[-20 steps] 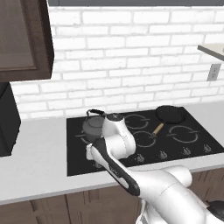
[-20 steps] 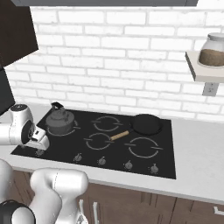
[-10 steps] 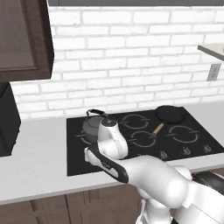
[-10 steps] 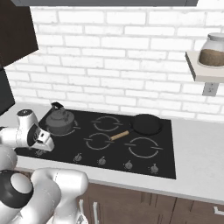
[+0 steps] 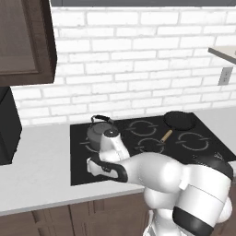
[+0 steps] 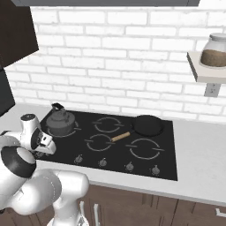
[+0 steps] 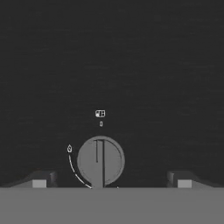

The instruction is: Pick the kettle from the counter and place it on a stove burner. Then turn the burner on.

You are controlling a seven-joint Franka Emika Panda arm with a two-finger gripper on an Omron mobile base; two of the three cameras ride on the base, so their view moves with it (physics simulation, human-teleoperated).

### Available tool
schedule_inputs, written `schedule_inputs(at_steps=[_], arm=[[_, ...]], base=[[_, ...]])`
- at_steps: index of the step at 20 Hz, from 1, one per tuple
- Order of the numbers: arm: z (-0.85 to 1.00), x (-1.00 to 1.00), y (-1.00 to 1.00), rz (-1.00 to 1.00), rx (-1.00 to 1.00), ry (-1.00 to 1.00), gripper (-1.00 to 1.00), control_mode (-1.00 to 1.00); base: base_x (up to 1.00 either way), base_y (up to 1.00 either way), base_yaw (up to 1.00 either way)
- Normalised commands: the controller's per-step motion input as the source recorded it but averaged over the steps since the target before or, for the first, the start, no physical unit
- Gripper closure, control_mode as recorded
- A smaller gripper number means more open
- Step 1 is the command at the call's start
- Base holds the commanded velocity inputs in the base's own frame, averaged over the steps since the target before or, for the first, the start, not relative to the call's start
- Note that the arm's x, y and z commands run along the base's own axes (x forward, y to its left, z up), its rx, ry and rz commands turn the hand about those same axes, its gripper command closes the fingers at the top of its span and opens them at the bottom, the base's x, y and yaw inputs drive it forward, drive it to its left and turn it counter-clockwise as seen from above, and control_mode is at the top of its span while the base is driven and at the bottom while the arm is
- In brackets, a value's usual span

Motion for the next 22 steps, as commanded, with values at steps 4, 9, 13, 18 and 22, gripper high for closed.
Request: schedule_inputs(at_steps=[4,9,13,18,22], arm=[[-0.21,0.17,0.07,0.0,0.0,0.0,-1.0,-1.0],[-0.23,0.11,0.06,0.0,0.0,0.0,-1.0,-1.0],[-0.24,0.04,0.07,0.0,0.0,0.0,-1.0,-1.0],[-0.25,-0.01,0.01,0.0,0.0,0.0,1.0,-1.0],[-0.19,-0.27,0.0,0.0,0.0,0.0,1.0,-1.0]], base=[[0.0,0.0,0.0],[0.0,0.0,0.0],[0.0,0.0,0.0],[0.0,0.0,0.0],[0.0,0.0,0.0]])
